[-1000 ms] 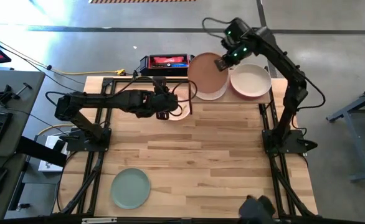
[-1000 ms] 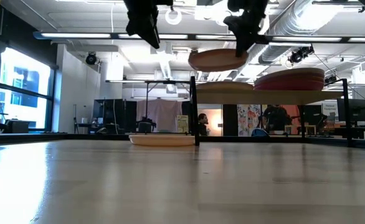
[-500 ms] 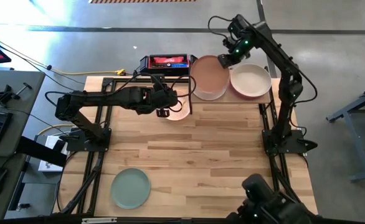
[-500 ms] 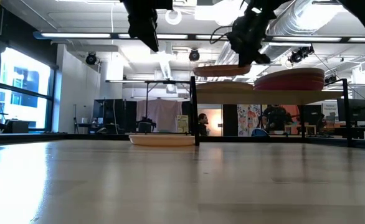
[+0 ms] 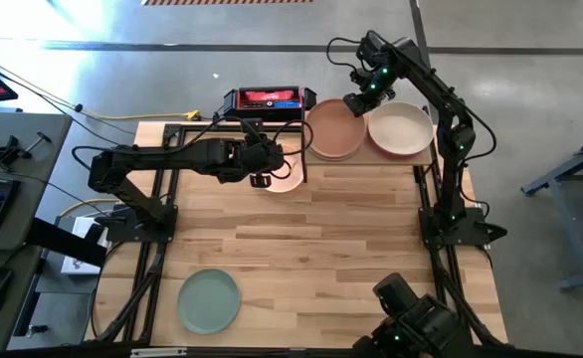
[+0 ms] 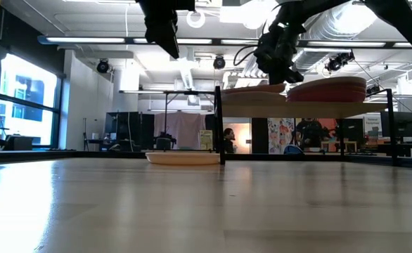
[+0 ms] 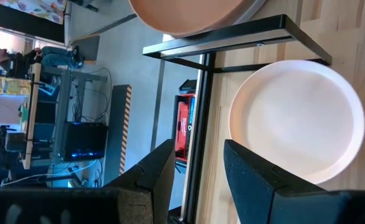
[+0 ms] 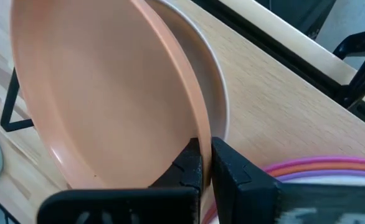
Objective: Place and stack plates onto a shelf
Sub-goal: Stack the brown plate on top of the white plate, then stack the light brown plate on top of the brown plate
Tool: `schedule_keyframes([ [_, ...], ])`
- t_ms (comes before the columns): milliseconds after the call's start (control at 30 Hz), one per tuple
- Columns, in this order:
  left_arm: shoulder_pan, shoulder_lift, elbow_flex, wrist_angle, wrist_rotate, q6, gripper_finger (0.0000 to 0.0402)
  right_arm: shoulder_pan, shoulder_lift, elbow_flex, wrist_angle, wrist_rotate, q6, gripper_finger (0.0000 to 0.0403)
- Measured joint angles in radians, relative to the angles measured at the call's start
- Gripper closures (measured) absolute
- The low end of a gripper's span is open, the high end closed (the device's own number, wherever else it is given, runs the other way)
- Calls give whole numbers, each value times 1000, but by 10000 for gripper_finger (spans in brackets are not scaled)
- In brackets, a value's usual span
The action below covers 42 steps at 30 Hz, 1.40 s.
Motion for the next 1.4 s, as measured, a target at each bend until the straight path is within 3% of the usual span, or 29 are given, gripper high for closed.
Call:
schedule_keyframes([
  [567, 0, 0, 0, 0, 0, 0, 273, 7, 15, 0, -13, 4, -3, 402],
  [967, 0, 0, 0, 1, 0, -27, 273, 25, 15, 0, 20, 3, 0, 317],
  [1300, 0, 0, 0, 0, 6, -30, 273, -3, 15, 44, -34, -4, 0, 312],
  [1400, 3, 0, 0, -3, 42, -71, 273, 9, 1, 60, -33, -57, 24, 316],
])
